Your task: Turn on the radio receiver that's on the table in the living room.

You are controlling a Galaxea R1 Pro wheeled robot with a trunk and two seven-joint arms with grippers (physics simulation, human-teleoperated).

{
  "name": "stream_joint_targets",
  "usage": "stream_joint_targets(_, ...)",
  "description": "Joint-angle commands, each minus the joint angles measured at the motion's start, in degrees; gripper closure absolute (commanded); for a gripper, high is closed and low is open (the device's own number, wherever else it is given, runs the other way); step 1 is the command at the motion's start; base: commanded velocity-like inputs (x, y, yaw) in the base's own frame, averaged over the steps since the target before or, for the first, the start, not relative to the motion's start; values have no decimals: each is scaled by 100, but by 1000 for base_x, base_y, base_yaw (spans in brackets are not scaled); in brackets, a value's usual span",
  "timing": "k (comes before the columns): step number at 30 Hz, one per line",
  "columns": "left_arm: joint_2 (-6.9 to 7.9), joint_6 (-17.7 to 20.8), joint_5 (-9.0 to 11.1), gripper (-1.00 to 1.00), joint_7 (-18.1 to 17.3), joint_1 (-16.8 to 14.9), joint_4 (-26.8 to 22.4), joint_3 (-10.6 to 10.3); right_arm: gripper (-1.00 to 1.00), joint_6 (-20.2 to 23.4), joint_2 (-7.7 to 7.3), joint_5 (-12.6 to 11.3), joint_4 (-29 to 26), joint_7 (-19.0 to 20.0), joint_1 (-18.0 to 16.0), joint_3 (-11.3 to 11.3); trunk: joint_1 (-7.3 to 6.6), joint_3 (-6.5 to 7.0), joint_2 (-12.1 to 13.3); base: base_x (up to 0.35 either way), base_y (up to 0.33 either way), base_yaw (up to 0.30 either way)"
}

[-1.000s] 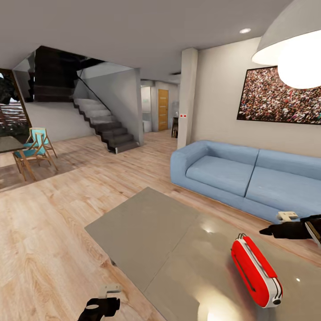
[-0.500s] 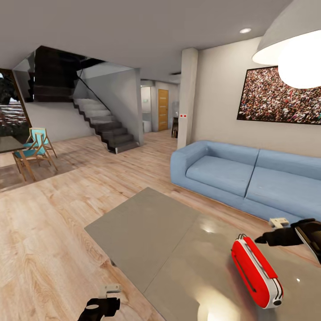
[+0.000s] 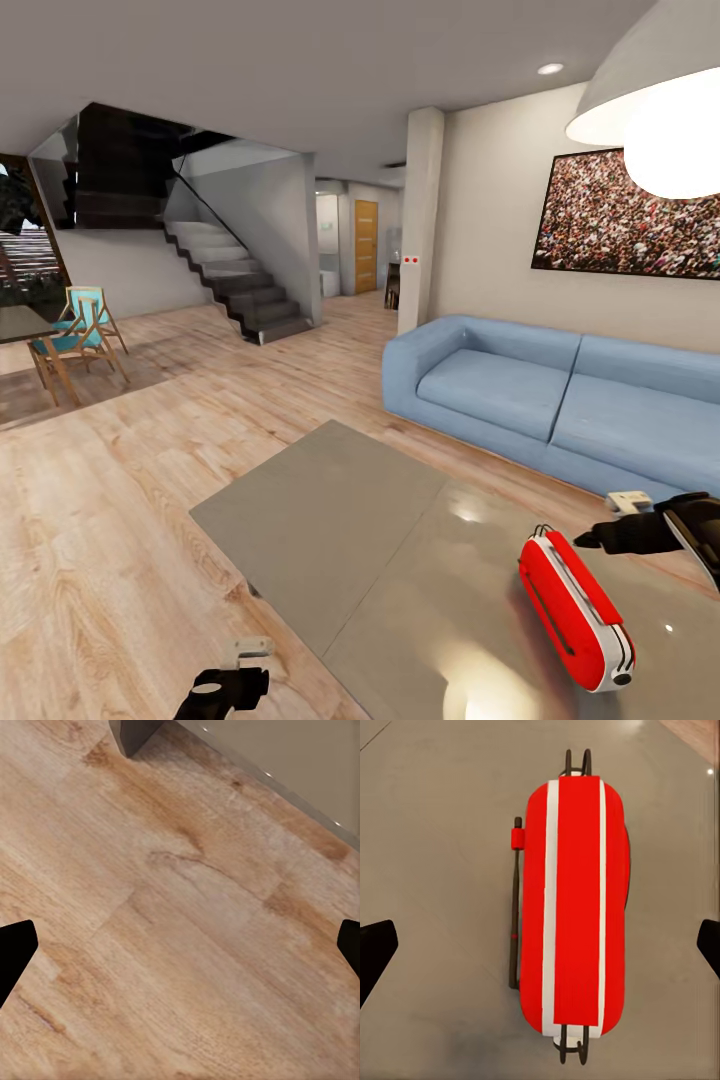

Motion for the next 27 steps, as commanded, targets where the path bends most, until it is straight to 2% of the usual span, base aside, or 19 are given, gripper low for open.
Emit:
stream_joint_targets(1,1,2,-2,-100,-15,0,-1,10,-100,-4,-1,-1,0,-107,0,0,0,0,0,0,0,0)
stream_joint_targets(7,86,-5,36,-100,-31,0,-7,38,-100,-17,-9,-2,63,-204,0,0,0,0,0,0,0,0)
stream_joint_targets(24,112,-4,15,-100,-32,0,28,59,-100,-94,-11,-1,113,-213,0,-1,0,0,0,0,0,0)
stream_joint_targets(27,119,-15,8,-100,-33,0,28,62,-100,-94,-11,-1,114,-213,0,-1,66,-54,-120,0,0,0)
